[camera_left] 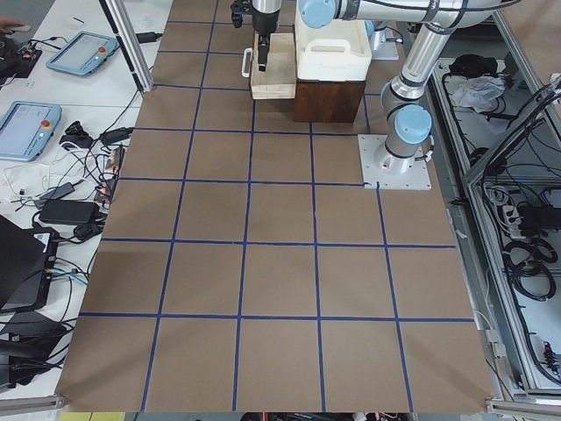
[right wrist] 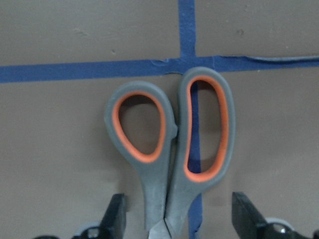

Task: Put scissors in drawer and close it
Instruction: 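Lower the right gripper onto the scissors handles and close it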

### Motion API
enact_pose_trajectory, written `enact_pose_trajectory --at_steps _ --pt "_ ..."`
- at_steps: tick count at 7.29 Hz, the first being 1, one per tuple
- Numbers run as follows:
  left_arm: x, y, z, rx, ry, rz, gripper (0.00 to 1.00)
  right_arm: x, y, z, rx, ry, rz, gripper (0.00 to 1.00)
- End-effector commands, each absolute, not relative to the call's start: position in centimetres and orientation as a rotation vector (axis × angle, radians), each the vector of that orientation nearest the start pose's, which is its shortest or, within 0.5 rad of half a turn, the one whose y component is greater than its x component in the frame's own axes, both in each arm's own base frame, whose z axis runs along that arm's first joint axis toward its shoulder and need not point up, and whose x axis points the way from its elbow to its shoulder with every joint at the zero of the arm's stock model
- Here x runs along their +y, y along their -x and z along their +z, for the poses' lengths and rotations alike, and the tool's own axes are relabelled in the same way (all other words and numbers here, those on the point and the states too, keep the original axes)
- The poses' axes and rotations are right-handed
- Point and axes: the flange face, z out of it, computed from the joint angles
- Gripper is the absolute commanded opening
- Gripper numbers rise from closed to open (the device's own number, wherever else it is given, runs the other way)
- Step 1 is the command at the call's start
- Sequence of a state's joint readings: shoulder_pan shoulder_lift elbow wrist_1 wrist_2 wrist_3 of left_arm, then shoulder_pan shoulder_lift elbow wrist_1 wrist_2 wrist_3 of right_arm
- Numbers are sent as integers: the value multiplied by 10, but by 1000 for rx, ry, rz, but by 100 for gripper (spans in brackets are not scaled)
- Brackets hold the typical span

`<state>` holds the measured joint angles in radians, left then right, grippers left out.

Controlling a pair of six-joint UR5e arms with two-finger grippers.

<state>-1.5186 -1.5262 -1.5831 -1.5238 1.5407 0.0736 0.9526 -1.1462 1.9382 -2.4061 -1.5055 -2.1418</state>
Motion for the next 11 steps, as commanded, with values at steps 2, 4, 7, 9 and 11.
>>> enact_pose_trajectory --at_steps 2,4,7,9,11 --pt "-487 111 508 3166 -36 -129 100 -531 206 174 2289 2185 -109 67" --pt "-487 111 509 3163 -36 -131 100 -529 209 175 2295 2194 -65 30" --pt "-487 110 509 3161 -33 -134 100 -530 209 176 2298 2196 -64 0" --pt "-487 108 509 3167 -22 -137 100 -530 210 189 2316 2207 -68 0" --pt "-487 109 509 3167 -24 -137 100 -530 208 245 2360 2220 -91 0"
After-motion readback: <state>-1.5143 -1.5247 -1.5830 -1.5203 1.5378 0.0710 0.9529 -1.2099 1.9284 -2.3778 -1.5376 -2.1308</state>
